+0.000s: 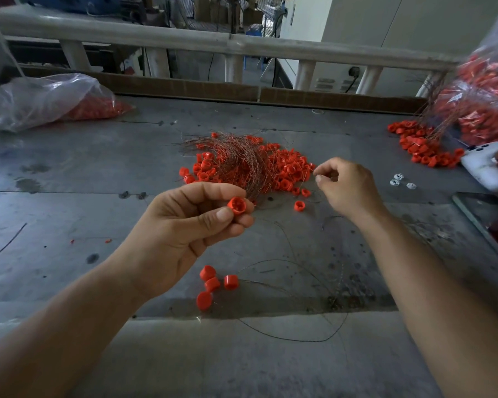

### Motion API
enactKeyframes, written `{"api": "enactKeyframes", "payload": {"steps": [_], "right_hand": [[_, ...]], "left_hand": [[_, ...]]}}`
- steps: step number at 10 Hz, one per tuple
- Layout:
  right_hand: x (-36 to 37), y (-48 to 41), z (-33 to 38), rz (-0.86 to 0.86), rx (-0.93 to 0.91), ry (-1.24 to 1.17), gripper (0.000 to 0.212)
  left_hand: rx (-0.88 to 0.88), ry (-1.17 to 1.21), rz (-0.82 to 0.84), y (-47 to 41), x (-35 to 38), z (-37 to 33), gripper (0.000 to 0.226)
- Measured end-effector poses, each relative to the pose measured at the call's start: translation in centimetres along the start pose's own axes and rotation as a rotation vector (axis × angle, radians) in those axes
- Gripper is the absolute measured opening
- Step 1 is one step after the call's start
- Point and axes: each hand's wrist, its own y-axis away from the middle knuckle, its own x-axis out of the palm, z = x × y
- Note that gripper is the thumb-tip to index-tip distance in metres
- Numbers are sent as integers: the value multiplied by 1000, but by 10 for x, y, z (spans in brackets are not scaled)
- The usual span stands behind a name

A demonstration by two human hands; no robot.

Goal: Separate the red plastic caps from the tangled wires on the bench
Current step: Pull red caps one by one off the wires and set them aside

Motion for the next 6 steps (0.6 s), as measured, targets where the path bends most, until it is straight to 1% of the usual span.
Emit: {"api": "enactKeyframes", "payload": {"steps": [1,2,4,5,6], "right_hand": [[7,0,0,50,-19,45,18],[10,1,-2,148,-44,102,20],[10,1,-4,166,-73,117,11],[8,1,-1,74,-80,4,12],[-1,-2,2,-60,-45,-143,15]], "left_hand": [[-3,3,0,0,0,0,23],[-3,2,1,0,-1,1,23],[-6,-4,3,0,0,0,23],[-8,-10,-2,0,0,0,23],[-12,-14,-12,-1,0,0,23]]}}
